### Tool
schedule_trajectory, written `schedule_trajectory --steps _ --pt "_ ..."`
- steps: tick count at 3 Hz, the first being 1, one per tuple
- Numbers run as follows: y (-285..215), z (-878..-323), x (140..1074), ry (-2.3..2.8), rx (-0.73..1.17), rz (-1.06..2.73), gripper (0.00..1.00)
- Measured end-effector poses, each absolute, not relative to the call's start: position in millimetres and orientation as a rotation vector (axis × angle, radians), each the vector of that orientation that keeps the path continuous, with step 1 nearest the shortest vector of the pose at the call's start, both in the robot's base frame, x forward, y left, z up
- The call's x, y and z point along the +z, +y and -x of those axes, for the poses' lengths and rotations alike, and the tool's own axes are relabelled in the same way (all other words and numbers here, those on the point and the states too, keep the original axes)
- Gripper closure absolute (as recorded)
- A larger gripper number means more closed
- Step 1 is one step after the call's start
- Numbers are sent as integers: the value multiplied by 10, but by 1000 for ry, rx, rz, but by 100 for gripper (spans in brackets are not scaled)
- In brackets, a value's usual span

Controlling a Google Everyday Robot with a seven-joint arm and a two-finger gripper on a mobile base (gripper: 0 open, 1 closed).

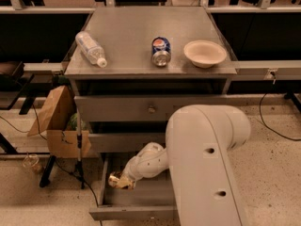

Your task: Place orange can into bottom drawer

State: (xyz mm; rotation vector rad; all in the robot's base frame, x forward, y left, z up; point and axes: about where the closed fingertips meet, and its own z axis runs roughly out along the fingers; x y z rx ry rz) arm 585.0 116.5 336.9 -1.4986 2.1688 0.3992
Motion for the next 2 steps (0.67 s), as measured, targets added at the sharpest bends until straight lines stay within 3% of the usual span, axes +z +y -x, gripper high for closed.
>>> schedule_trajectory --steps 2 --pt "1523 -5575 2723 2121 589 1441 100"
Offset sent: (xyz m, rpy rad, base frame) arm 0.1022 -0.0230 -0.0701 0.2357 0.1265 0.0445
